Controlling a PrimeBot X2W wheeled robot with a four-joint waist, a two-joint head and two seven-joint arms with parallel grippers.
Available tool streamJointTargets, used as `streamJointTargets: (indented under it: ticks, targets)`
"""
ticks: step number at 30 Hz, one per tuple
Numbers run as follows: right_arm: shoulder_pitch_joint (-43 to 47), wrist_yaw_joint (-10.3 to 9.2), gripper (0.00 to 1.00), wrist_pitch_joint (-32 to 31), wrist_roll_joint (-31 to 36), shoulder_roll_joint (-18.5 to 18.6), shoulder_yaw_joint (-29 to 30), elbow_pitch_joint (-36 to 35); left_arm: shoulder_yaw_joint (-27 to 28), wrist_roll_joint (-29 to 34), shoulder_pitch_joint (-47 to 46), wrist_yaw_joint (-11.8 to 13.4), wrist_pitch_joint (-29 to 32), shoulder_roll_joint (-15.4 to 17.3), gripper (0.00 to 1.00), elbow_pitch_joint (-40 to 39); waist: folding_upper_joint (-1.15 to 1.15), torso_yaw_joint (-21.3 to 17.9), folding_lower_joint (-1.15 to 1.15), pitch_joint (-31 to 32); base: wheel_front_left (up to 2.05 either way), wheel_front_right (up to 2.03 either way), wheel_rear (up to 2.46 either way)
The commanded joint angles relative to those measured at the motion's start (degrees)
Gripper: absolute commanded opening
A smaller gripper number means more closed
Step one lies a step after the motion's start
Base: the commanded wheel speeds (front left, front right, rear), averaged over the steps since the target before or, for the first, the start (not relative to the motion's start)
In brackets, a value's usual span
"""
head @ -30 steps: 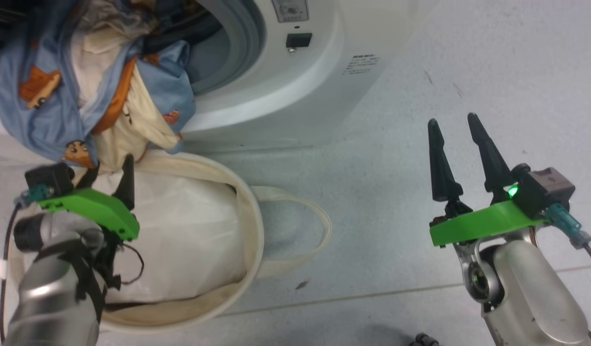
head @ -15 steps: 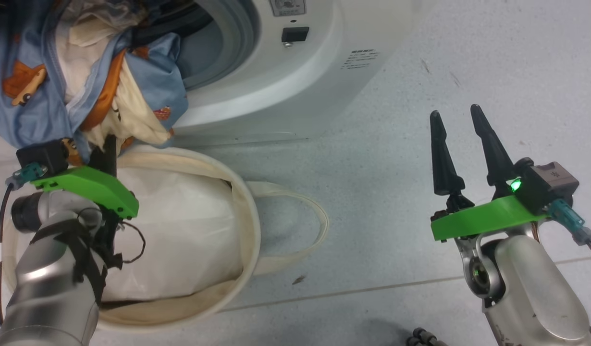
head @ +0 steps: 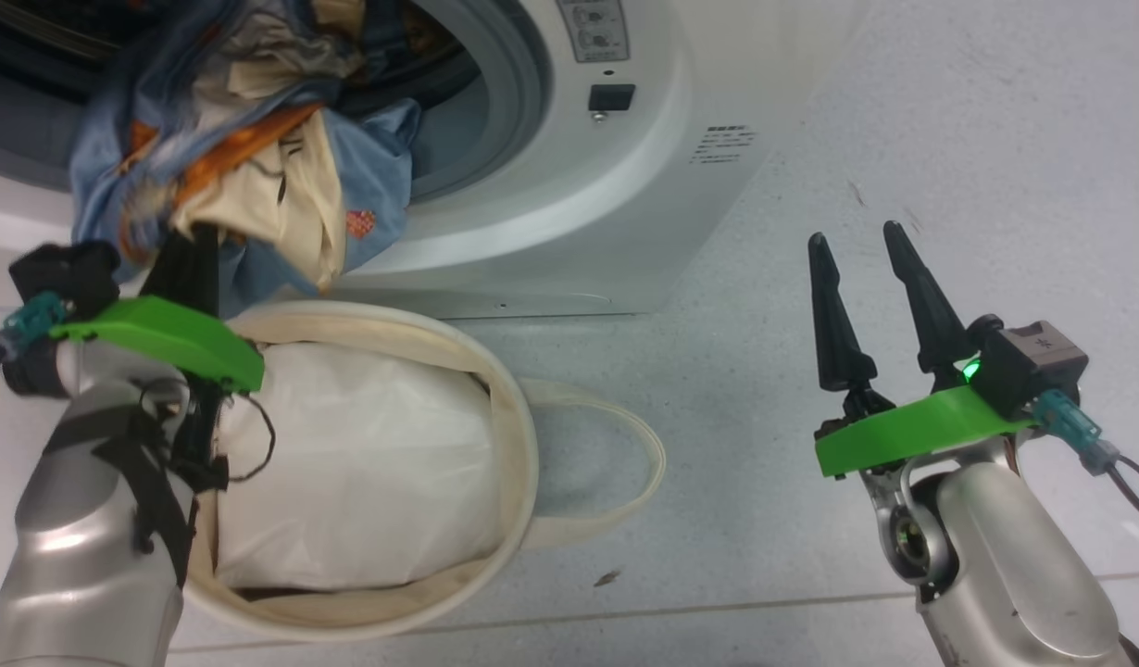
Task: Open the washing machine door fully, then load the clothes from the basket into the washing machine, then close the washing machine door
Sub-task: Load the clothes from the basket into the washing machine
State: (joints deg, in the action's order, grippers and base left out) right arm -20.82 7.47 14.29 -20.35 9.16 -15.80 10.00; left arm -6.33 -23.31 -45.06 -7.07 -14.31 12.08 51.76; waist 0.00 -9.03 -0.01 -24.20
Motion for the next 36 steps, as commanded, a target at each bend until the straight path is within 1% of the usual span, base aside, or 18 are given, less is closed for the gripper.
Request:
streamJointTargets:
  ticks: [1,4,7,12,17,19,23,25,27,29,33,36]
  targets:
    - [0.64,0.02,1.0,0.71,-0.3,-0.58,-1.08,-1.31,1.93,1.02,-1.0,0.01,-0.69,2.3,0.0,-2.45,0.0,0.46,0.01,0.38,0.0,0.0,0.0]
    - [0.59,0.02,1.0,0.71,-0.56,-0.93,-1.34,-1.14,2.4,3.27,-3.15,-0.04,-0.69,1.99,0.0,-3.83,0.0,0.37,0.01,-0.09,0.0,0.0,0.0]
    - [0.32,0.02,1.0,0.71,-0.48,-1.04,-1.32,-1.3,2.22,5.19,-7.15,-0.07,-0.69,2.06,0.0,-2.83,0.0,-0.31,0.01,-1.51,0.0,0.0,0.0]
    - [0.25,0.02,1.0,0.71,0.17,-1.2,-0.31,-2.3,1.26,7.76,-15.02,0.15,-0.69,2.69,0.0,2.25,0.0,-2.51,0.01,-4.86,0.0,0.0,0.0]
    - [0.53,0.02,1.0,0.71,1.0,-1.63,0.94,-3.52,0.51,9.64,-22.79,1.24,-0.69,4.08,0.0,7.19,0.0,-4.95,0.01,-8.54,0.0,0.0,0.0]
    - [0.55,0.02,1.0,0.71,1.27,-1.84,1.51,-4.16,0.78,10.27,-25.38,1.71,-0.69,4.78,0.0,5.59,0.0,-5.81,0.01,-9.89,0.0,0.0,0.0]
    - [0.32,0.02,1.0,0.71,1.73,-2.24,2.51,-5.62,5.14,9.95,-27.0,2.49,-0.69,4.95,0.0,-5.83,0.0,-6.69,0.01,-12.47,0.0,0.0,0.0]
    - [0.25,0.02,1.0,0.71,1.95,-2.4,2.82,-6.16,7.72,9.56,-26.25,2.14,-0.69,4.16,0.0,-9.99,0.0,-6.82,0.01,-13.41,0.0,0.0,0.0]
    - [0.13,0.02,1.0,0.71,2.14,-2.63,3.07,-6.64,9.07,10.14,-25.32,1.56,-0.69,3.49,0.0,-12.4,0.0,-6.83,0.01,-14.04,0.0,0.0,0.0]
    - [0.13,0.02,1.0,0.71,2.3,-2.82,3.03,-6.67,9.75,11.06,-24.39,1.15,-0.69,2.77,0.0,-12.41,0.0,-6.78,0.01,-14.26,0.0,0.0,0.0]
    - [0.03,0.02,1.0,0.71,2.33,-3.16,2.39,-6.43,9.11,12.93,-24.85,0.73,-0.69,1.93,0.0,-5.76,0.0,-6.91,0.01,-14.16,0.0,0.0,0.0]
    - [0.01,0.02,1.0,0.71,2.25,-3.3,2.2,-6.46,8.39,13.93,-26.29,0.54,-0.69,1.97,0.0,-3.69,0.0,-7.13,0.01,-14.23,0.0,0.0,0.0]
